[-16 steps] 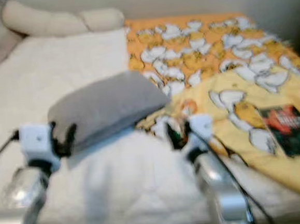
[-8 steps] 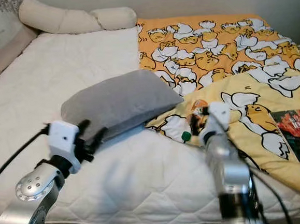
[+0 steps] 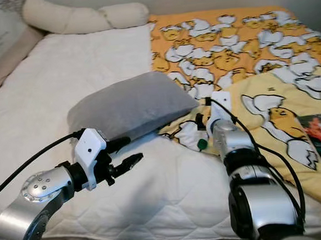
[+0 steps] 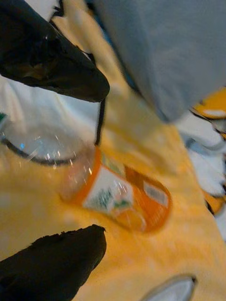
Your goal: Clean up the room
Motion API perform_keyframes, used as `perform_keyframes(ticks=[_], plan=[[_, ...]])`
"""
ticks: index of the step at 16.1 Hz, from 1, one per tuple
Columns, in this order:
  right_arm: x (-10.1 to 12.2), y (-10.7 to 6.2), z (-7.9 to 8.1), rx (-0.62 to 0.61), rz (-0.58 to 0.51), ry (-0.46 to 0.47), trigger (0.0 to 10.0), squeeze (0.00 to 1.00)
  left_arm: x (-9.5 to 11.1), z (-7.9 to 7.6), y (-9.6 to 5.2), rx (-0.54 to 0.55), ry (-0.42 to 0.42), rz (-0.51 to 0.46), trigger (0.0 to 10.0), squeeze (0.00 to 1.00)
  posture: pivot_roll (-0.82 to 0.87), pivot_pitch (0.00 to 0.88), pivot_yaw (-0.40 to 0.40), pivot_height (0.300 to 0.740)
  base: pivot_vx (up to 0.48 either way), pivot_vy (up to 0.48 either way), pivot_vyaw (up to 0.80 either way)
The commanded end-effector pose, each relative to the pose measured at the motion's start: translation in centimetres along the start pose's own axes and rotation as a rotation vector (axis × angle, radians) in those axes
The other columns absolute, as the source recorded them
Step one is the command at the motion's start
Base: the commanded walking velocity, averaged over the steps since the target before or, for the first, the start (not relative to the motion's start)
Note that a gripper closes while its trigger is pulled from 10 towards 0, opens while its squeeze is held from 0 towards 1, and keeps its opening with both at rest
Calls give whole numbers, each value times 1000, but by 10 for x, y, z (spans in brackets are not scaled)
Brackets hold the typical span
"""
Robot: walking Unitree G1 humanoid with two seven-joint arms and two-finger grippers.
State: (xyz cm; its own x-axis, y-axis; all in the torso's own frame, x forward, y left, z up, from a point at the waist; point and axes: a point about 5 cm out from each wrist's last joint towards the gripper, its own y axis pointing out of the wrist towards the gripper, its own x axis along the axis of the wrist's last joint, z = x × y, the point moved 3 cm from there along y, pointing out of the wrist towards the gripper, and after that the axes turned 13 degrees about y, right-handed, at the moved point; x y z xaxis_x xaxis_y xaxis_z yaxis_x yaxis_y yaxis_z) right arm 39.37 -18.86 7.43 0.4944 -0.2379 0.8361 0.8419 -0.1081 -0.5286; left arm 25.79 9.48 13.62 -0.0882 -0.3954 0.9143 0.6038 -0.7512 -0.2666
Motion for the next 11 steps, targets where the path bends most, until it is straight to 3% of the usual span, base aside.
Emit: perform_keyframes(ticks=[1,4,7,11], plan=[[7,1,3,6,-17,-31,10000,0,6,-2,-1,-32,17,-5,10000,0,42,0,85,740,0,0,0],[14,3,-3,-56,-22,-144,10000,0,9,-8,-6,-83,21,5,10000,0,73,61,78,740,0,0,0],[13,3,-5,-65,-15,-147,10000,0,11,-14,-9,-111,13,9,10000,0,86,119,84,740,0,0,0],[-4,4,-11,-81,37,-46,10000,0,11,-19,-18,-145,25,40,10000,0,130,183,88,740,0,0,0]])
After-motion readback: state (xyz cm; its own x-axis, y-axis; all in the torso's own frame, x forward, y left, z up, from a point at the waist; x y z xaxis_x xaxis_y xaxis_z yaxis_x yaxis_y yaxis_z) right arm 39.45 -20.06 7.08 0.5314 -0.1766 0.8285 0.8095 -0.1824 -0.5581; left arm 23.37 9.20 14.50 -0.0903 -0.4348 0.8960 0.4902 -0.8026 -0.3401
